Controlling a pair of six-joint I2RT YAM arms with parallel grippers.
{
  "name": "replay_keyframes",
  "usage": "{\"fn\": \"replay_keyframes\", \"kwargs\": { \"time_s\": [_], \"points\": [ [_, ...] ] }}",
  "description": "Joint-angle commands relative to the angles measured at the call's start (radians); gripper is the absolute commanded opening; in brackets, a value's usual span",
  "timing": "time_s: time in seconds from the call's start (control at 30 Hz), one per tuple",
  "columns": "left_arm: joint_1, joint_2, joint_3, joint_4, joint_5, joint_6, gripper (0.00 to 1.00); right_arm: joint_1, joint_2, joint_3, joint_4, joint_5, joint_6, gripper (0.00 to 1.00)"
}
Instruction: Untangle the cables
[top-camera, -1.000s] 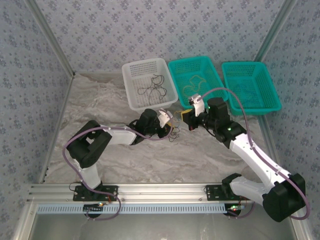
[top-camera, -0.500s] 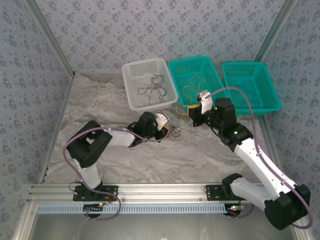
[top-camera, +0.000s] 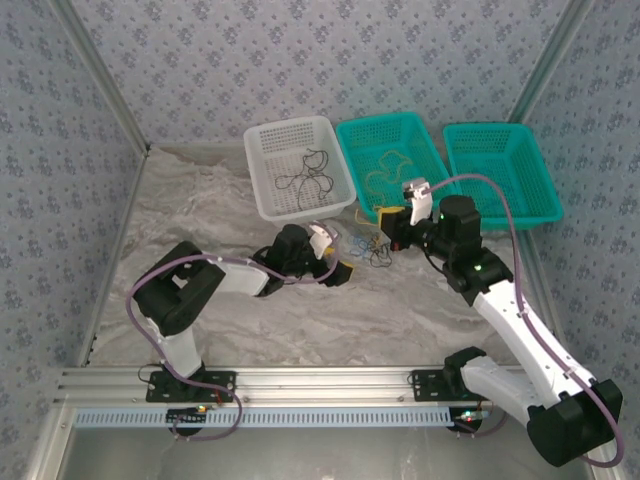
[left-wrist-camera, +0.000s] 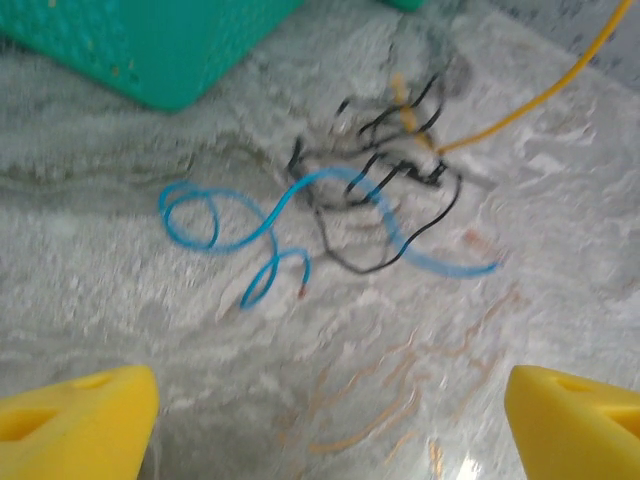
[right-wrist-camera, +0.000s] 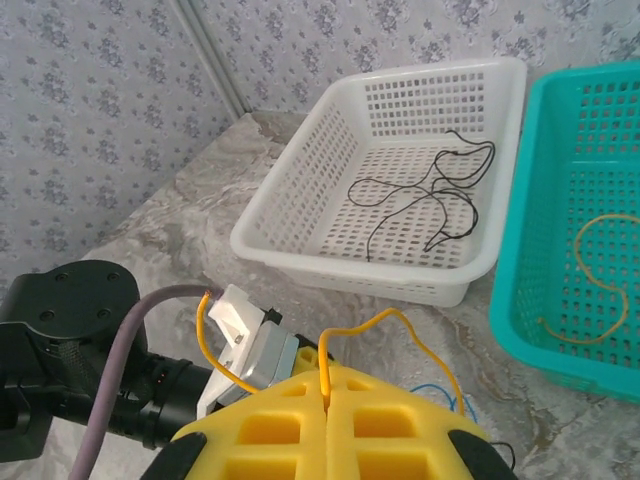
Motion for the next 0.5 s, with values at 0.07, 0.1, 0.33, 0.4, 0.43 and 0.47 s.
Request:
{"fn": "replay_keyframes", "kwargs": {
  "time_s": [0.07,0.1,0.33,0.4,0.43,0.47],
  "points": [
    [-0.043,0.046,0.019,0.226,0.017,0.088,0.92,-0.001,-0.006,0.044,0.017,-0.054,0.053,0.0],
    [-0.052,0.063,0.038,0.228,0.009,0.111,0.92,0.0,-0.007,0.044,0.02,-0.059,0.062,0.0],
    [-0.099,0.218,0.147,0.387,-0.261,0.185,0.93,0.005,-0.016,0.018,0.075,-0.098,0.109,0.0],
    [-0.099,0.26,0.179,0.435,-0.3,0.182,0.85,0.006,-0.016,0.021,0.074,-0.117,0.108,0.0],
    [-0.099,0.275,0.191,0.448,-0.307,0.178,0.8,0.006,-0.018,0.025,0.072,-0.122,0.108,0.0],
    [-0.097,0.291,0.203,0.456,-0.309,0.168,0.74,0.007,-0.021,0.025,0.072,-0.131,0.108,0.0]
  ]
}}
